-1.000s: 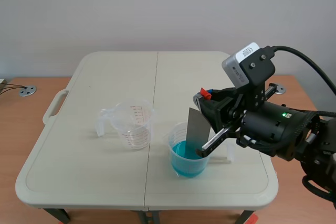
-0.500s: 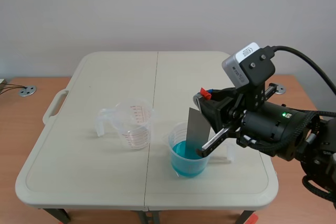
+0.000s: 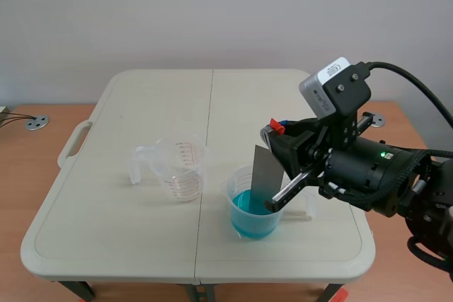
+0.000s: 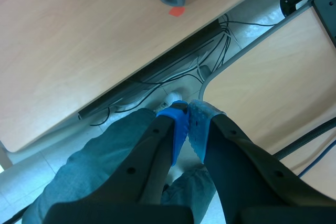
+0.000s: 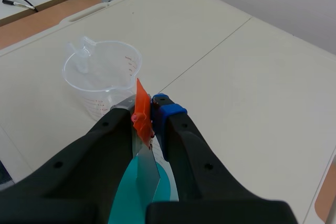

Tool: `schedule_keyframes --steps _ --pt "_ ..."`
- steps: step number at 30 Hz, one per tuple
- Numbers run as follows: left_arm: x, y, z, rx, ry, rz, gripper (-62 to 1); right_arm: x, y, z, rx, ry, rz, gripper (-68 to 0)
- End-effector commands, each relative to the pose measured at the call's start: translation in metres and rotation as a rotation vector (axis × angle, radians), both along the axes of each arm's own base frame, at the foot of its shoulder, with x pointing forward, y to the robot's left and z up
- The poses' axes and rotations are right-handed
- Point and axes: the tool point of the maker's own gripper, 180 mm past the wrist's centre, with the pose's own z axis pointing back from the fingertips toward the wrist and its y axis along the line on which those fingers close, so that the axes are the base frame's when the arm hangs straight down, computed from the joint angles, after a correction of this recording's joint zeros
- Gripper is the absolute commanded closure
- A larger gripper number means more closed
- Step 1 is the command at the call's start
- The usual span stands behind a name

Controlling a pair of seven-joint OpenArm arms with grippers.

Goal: Hold the metal plate by the orange handle, dip it into the blue solution, take it out and point at it, then put the plate back in the beaker on the left.
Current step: 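Hold the plate still in the solution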

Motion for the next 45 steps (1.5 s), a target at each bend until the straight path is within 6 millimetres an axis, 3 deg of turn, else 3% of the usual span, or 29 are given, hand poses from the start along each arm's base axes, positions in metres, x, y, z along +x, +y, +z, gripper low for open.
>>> schedule_keyframes --steps 1,32,45 --pt "0.006 -0.002 0.003 -0.005 -0.015 -0.008 -1.9 -0.001 0.003 -0.001 -0.004 0.002 0.014 -1.5" --pt "0.007 -0.002 0.004 -0.005 -0.018 -0.008 -1.9 0.001 0.008 0.062 -0.031 -0.173 0.028 -1.5" --pt "0.021 -0.003 0.01 -0.01 -0.056 -0.035 -1.8 0.0 0.009 0.089 -0.035 -0.226 0.026 -1.5"
